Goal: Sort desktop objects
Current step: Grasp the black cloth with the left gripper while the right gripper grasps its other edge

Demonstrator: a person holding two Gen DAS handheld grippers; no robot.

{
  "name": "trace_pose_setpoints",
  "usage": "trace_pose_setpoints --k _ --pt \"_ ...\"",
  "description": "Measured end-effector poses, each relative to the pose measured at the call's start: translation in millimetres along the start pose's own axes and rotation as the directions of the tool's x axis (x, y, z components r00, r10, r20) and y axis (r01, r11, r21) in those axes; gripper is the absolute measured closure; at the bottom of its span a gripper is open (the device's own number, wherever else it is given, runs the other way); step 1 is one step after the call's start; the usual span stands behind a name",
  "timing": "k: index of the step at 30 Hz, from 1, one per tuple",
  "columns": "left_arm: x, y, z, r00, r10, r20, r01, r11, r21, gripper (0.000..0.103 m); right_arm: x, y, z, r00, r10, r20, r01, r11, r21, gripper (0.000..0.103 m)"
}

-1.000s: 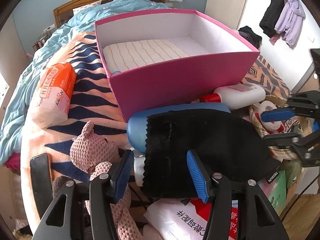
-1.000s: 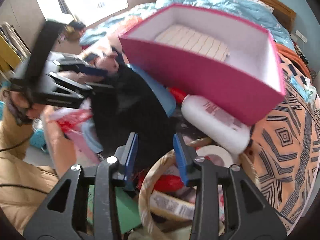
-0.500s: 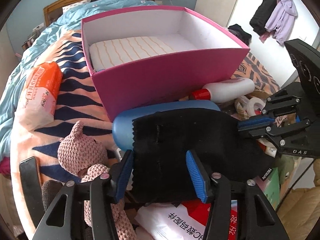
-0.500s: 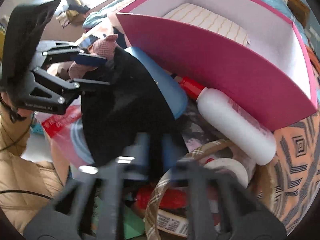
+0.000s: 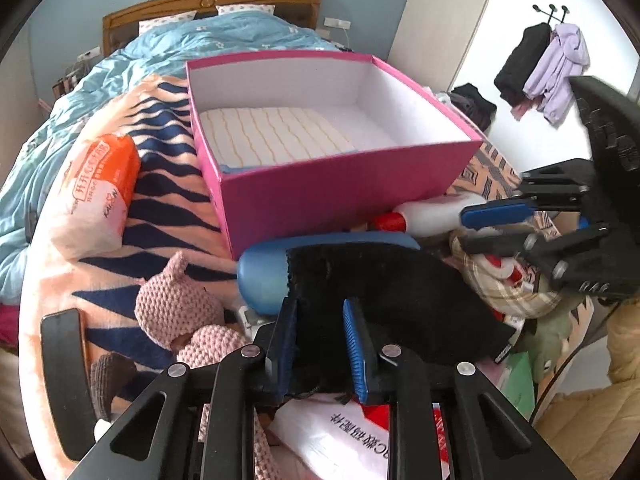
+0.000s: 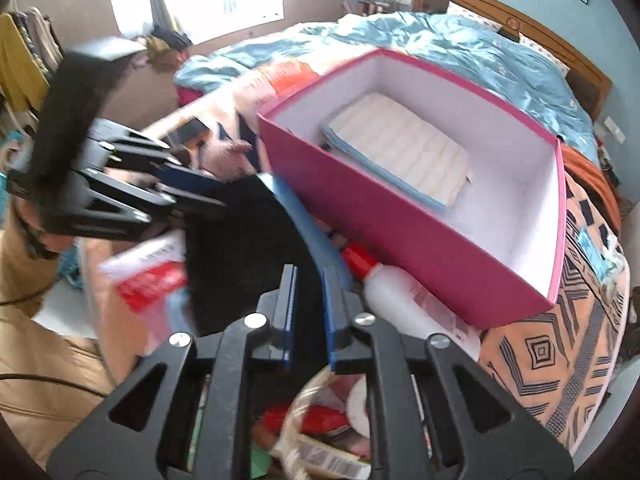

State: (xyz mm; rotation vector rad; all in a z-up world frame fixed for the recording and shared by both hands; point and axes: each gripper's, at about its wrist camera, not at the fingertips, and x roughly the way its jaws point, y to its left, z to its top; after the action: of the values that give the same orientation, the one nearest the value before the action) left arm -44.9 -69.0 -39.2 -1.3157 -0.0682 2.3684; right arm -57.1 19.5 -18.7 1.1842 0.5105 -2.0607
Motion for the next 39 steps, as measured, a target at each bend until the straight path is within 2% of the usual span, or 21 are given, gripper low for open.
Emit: trace_pose_setpoints --k 1,2,5,7,9,10,11,12,13,14,17,18,21,24,29,30,33,35,37,39 --pt "1.0 0.8 -1.4 1.000 0.000 -0.005 0.000 1.000 -0.001 0.080 9.8 -1.3 -3.5 0.999 0.012 -0.040 -0.012 1.000 0.001 0.061" --pt "2.7 1.3 -2.7 1.000 -0.002 -0.011 0.002 1.000 0.000 0.080 13.2 -4.9 -9.4 0.998 0.022 -0.063 -0.022 1.000 0.002 0.053" --pt "7.8 1.6 -6.6 0.999 -0.002 -0.034 0.002 1.000 -0.001 0.080 33.6 -9.5 -16.5 0.989 0.038 -0.143 -0.038 0.999 0.006 0.052" --pt "11.5 2.3 -7.5 0.999 0.011 -0.044 -0.011 1.000 -0.003 0.079 43.9 -12.8 -17.1 0.979 0.094 -0.179 -0.091 0.996 0.024 0.052" --pt "14.7 2.6 -8.1 0.998 0.011 -0.054 -0.011 1.000 0.003 0.074 48.0 -17.0 -15.7 0.972 0.130 -0.193 -0.127 0.991 0.032 0.053" --pt "16.0 2.8 -8.2 0.998 0.003 -0.057 -0.003 1.000 0.005 0.067 48.3 -18.9 -15.5 0.969 0.154 -0.194 -0.150 0.988 0.037 0.060" --pt "17.1 3.0 -8.3 0.998 -0.007 -0.059 0.007 1.000 0.002 0.064 48.2 -20.2 -15.9 0.965 0.179 -0.194 -0.174 0.984 0.043 0.077" --pt "18.2 2.6 -8.4 0.998 -0.014 -0.062 0.014 1.000 0.003 0.058 50.0 -20.0 -17.5 0.962 0.180 -0.205 -0.176 0.984 0.038 0.089" --pt "18.9 1.5 -8.5 0.998 -0.017 -0.063 0.017 1.000 0.009 0.056 51.2 -18.0 -19.6 0.962 0.173 -0.213 -0.171 0.985 0.026 0.094" --pt "19.4 0.1 -8.6 0.998 -0.016 -0.063 0.018 1.000 0.017 0.056 50.3 -15.8 -20.7 0.963 0.166 -0.211 -0.167 0.986 0.015 0.095" --pt "20.1 -2.4 -8.4 0.998 -0.027 -0.061 0.029 0.999 0.031 0.057 36.7 -5.5 -21.9 0.979 0.119 -0.165 -0.127 0.991 -0.039 0.096" --pt "19.7 -2.1 -8.2 0.998 -0.027 -0.059 0.029 0.999 0.029 0.060 27.2 -2.3 -22.1 0.984 0.112 -0.136 -0.120 0.991 -0.053 0.096" --pt "16.5 2.1 -6.7 0.998 -0.045 -0.044 0.046 0.999 0.009 0.079 5.7 5.8 -14.9 0.997 0.043 -0.058 -0.050 0.993 -0.110 0.096" --pt "9.7 5.9 -7.3 0.999 -0.043 -0.015 0.042 0.999 -0.019 0.080 -9.3 10.2 -6.5 0.999 -0.036 0.009 0.037 0.988 -0.152 0.096" --pt "4.3 12.1 -8.0 1.000 -0.028 0.003 0.028 0.998 -0.050 0.080 -15.4 10.2 13.6 0.989 -0.115 0.088 0.130 0.973 -0.191 0.096" --pt "6.2 13.7 -7.8 1.000 -0.021 -0.002 0.021 0.998 -0.060 0.081 -13.8 4.6 13.9 0.989 -0.116 0.092 0.131 0.974 -0.183 0.095" --pt "14.2 17.3 -8.6 0.999 -0.018 -0.027 0.016 0.996 -0.086 0.079 6.9 -1.6 23.9 0.993 -0.095 0.072 0.102 0.989 -0.105 0.077" --pt "17.0 17.1 -9.4 0.999 -0.011 -0.033 0.008 0.996 -0.087 0.079 4.2 -19.6 18.1 0.997 -0.032 0.064 0.031 1.000 0.003 0.059" --pt "15.6 15.9 -9.3 1.000 -0.002 -0.031 0.000 0.996 -0.085 0.072 -1.4 -35.6 7.8 0.999 0.011 0.051 -0.016 0.995 0.095 0.051" --pt "14.9 16.5 -8.9 0.999 -0.003 -0.036 0.000 0.996 -0.089 0.065 1.0 -46.1 -5.1 0.998 0.060 0.031 -0.065 0.981 0.182 0.051"
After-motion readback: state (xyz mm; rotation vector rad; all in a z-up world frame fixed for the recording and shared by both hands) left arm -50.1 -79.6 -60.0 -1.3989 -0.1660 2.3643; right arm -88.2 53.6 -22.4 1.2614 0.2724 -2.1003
